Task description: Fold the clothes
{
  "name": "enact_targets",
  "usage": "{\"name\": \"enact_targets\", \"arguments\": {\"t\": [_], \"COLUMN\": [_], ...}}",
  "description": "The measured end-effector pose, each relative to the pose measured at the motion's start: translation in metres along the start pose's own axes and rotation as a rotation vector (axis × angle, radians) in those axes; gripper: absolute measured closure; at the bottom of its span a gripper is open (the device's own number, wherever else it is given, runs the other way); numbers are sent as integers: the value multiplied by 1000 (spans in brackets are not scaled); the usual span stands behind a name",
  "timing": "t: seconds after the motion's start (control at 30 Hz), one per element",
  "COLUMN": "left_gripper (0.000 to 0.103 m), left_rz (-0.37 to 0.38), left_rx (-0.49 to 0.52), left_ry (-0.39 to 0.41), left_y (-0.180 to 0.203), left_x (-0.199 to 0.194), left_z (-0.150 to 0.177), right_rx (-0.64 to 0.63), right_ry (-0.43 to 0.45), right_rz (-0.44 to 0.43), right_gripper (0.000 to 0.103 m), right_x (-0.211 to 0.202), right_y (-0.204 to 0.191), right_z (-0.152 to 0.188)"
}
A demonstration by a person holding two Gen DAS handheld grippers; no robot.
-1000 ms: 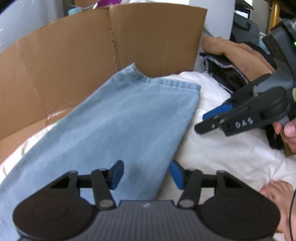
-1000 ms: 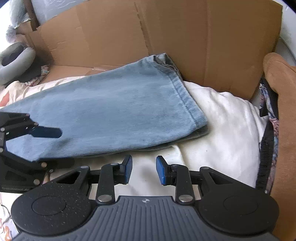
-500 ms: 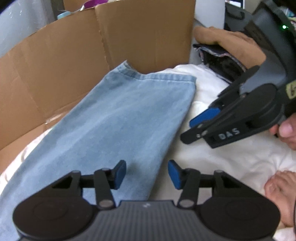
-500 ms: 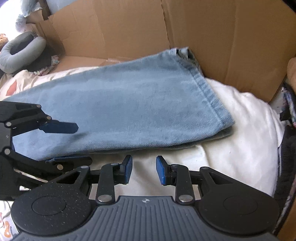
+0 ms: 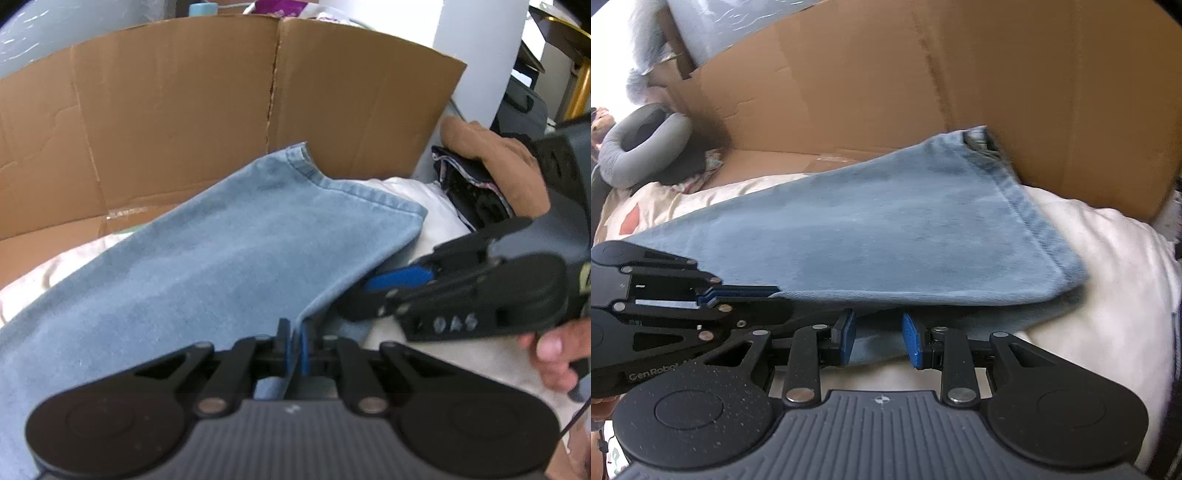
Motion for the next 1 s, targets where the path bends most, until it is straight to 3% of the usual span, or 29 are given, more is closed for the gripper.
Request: {"name": "enact_targets", "arguments": {"t": [0.23, 0.5, 0.6, 0.73, 0.9, 0.97, 1.0], "left_gripper": [97, 96, 94, 79, 72, 51, 46], "left_rz": [3, -7, 1, 37, 75, 53, 39], "left_rx": [26, 151, 152, 152, 114, 117, 115], "left_ry": [-10, -60, -66, -80, -81, -81, -80], "left_y": [5, 29, 29, 32, 26, 19, 15], "left_x": [4, 19, 19, 12, -13, -26, -32], "left_z": [2, 21, 21, 23, 27, 32, 35], "right_rx": [-66, -35, -20, -15, 11, 17, 18], "right_ry": [-45, -62, -65, -68, -53, -51, -51], "right_rz": [15, 10, 11, 26, 26, 19, 16], "right_gripper": [68, 69, 69, 69, 69, 69, 69], "right_x": [10, 7, 4, -3, -15, -18, -19], "right_y": [-5, 1, 2, 7, 12, 12, 12], "right_z": [15, 16, 17, 21, 21, 22, 22]}}
Point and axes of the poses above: each gripper's, at about its wrist camera, not at the fingertips, and x roughly the way its jaws point, y to its right, z to its underside, the point moved 4 cm from there along x, roughly the way its jaws point, and after that the axes turned 6 degrees about x, right-handed, at the moved point
